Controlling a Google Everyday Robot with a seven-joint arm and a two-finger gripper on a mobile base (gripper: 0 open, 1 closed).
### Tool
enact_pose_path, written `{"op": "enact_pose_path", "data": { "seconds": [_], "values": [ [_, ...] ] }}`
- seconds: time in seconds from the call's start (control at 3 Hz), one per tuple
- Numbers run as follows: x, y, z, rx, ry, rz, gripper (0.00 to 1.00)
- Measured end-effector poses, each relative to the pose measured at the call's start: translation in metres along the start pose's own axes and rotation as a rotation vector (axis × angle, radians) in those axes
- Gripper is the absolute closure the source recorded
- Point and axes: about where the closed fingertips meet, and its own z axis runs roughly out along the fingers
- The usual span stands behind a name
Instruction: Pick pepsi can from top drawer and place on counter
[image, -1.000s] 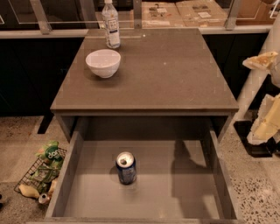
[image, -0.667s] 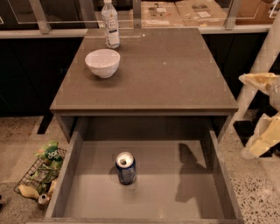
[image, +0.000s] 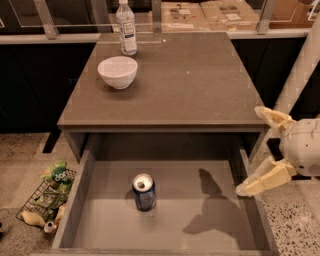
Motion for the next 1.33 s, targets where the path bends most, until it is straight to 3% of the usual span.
{"op": "enact_pose_path", "data": {
  "seconds": [0.33, 0.67, 1.33],
  "values": [
    [0.005, 0.011, 0.018, 0.012, -0.038, 0.05, 0.0],
    [0.004, 0.012, 0.02, 0.01, -0.039, 0.05, 0.0],
    [0.036, 0.048, 0.094, -0.043, -0.142, 0.126, 0.0]
  ]
}}
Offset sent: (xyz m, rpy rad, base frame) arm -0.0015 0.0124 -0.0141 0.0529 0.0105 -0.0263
